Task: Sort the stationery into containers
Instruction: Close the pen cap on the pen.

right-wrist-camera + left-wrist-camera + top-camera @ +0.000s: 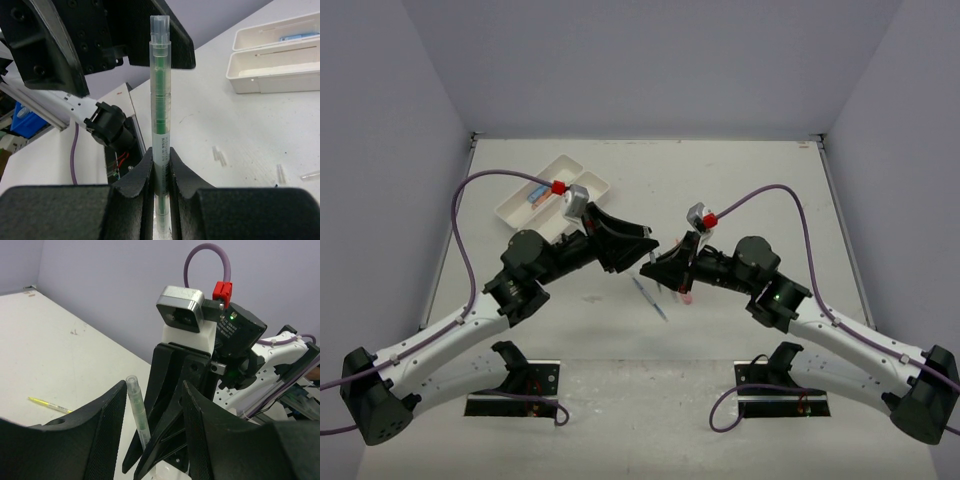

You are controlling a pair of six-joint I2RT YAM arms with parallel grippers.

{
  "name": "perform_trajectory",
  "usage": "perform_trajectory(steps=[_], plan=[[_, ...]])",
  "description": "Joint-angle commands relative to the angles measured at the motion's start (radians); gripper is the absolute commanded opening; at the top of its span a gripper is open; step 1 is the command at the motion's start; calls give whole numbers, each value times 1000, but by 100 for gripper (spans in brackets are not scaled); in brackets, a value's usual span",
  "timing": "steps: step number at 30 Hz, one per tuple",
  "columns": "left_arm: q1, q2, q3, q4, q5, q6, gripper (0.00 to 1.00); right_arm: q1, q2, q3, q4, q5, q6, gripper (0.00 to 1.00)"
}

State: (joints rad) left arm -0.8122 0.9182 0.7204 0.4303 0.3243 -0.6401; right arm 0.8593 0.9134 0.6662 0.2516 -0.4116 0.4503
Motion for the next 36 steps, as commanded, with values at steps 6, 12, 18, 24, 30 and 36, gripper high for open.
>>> perform_trajectory(steps=[6, 12, 18, 24, 30, 36], plan=[[-1, -12, 48, -35, -46, 56, 33, 6, -24, 59, -23, -36, -41, 0], [-1, -5, 53, -24, -29, 49, 5, 7, -28, 68, -32, -39, -45, 0], [-1, -4, 23, 10, 6, 16, 0, 7, -13, 96, -36, -27, -49, 0], [-2, 1, -66, 65, 51, -70, 0, -2, 20, 178, -77, 56, -64, 0], [-5, -25, -206, 147, 72, -168, 0, -86, 91, 367, -118, 34, -77, 0], [-68, -32, -294, 200, 76, -199, 0, -132, 168, 534, -152, 3, -96, 0]])
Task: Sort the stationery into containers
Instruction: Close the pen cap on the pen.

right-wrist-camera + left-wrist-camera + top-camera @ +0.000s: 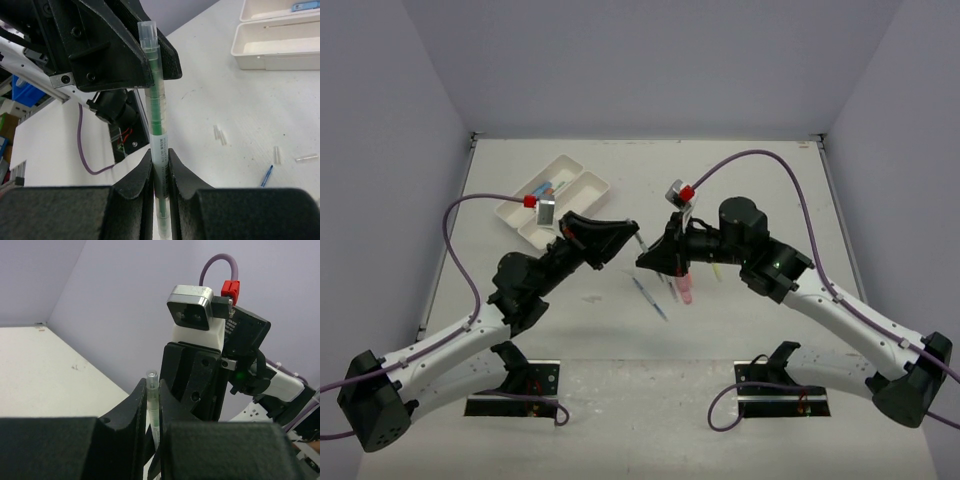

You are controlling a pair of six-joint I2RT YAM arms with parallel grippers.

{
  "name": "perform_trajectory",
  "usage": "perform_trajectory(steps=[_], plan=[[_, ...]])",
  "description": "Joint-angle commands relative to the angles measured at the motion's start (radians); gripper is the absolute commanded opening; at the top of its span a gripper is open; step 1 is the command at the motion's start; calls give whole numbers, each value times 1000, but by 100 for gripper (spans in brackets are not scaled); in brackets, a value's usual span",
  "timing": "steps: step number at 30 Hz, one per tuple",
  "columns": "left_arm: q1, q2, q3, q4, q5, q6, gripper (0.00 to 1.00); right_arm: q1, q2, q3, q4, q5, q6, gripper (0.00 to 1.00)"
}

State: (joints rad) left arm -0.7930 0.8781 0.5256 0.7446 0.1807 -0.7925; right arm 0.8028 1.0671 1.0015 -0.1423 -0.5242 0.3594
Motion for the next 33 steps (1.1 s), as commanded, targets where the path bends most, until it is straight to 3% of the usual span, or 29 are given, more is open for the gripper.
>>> perform_trajectory(steps=[1, 6, 11, 17, 18, 20, 21, 22, 23, 33], plan=[[-92, -1, -103, -127, 211, -47, 0, -84, 23, 204, 242, 112, -5, 0], [-91, -35, -24, -313, 149, 37, 0, -94, 45, 124, 296, 81, 12, 0], [-59, 6, 217, -601, -31, 183, 0, -97, 1, -38, 327, 101, -5, 0], [84, 40, 339, -630, 69, 216, 2, -114, -87, -166, 332, 132, -19, 0], [91, 36, 342, -615, 81, 217, 7, -116, -99, -176, 331, 121, -24, 0], [95, 27, 356, -603, 75, 217, 43, -116, -117, -186, 322, 99, -28, 0], [95, 27, 361, -608, 60, 217, 49, -116, -121, -188, 317, 87, -32, 0], [95, 33, 375, -616, 39, 217, 66, -116, -131, -191, 318, 72, -39, 0], [96, 38, 385, -613, 41, 211, 70, -116, -139, -196, 322, 52, -38, 0], [97, 140, 333, -212, 303, 91, 64, -114, -156, -184, 310, -71, -13, 0]])
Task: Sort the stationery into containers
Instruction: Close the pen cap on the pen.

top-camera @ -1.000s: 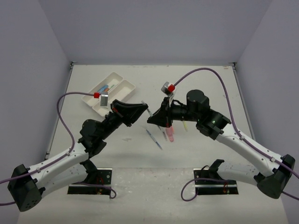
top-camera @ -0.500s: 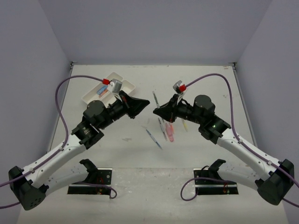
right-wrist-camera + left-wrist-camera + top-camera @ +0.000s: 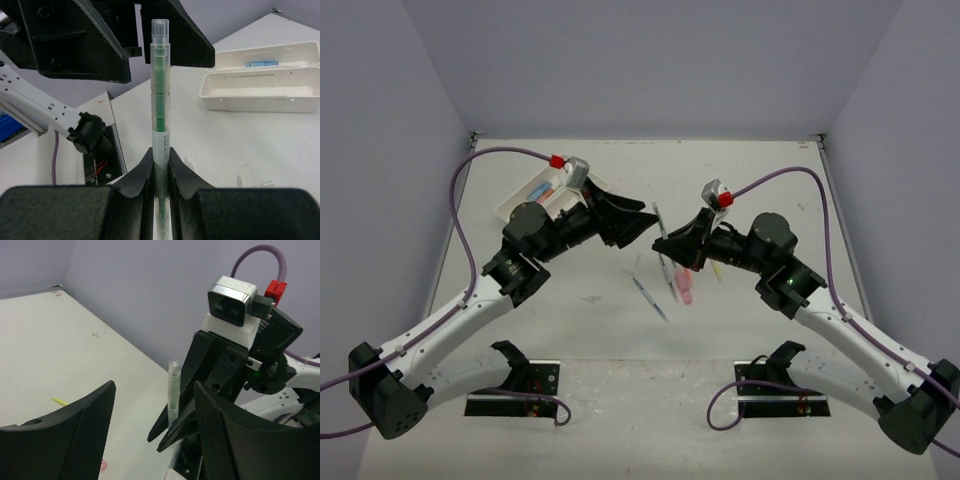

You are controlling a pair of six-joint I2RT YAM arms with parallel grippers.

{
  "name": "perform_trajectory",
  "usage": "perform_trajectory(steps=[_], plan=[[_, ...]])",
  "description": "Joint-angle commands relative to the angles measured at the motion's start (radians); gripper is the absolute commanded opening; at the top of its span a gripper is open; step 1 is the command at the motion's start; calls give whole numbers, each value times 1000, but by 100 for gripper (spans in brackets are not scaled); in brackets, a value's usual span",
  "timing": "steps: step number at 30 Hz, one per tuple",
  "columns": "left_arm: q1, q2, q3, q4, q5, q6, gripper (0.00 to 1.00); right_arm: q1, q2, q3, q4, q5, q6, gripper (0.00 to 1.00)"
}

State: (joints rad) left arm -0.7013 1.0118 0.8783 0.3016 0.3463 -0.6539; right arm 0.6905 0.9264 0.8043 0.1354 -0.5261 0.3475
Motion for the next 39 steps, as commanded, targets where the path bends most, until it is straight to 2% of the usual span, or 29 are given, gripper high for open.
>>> perform_trajectory(steps=[1, 4, 7, 10, 14, 17, 19, 21, 29, 36, 39], plan=[[5, 7, -28, 272, 156, -54, 63, -2, -17, 15, 28, -74, 0, 0], [5, 15, -45, 388, 215, -69, 60, -3, -21, 18, 23, -97, 2, 0], [3, 35, -34, 401, 225, -75, 55, -2, -24, 20, 23, -123, 1, 0], [5, 58, -24, 402, 235, -80, 44, 0, -25, 28, 13, -146, -4, 0], [3, 78, -17, 391, 234, -85, 40, 0, -29, 34, 10, -149, -2, 0], [3, 79, -22, 389, 235, -84, 24, 0, -32, 41, 3, -150, 1, 0], [3, 78, -23, 393, 240, -87, 8, 0, -30, 44, 1, -148, -1, 0], [5, 78, -24, 395, 242, -91, 1, 0, -27, 46, 2, -149, -1, 0], [-11, 76, -94, 410, 253, -132, 0, 1, 15, 130, 18, -80, 11, 0], [-69, 56, -223, 458, 221, -161, 0, -2, 116, 303, 11, -9, 11, 0], [-116, 50, -266, 463, 204, -161, 0, -2, 195, 430, -5, 0, 10, 0]])
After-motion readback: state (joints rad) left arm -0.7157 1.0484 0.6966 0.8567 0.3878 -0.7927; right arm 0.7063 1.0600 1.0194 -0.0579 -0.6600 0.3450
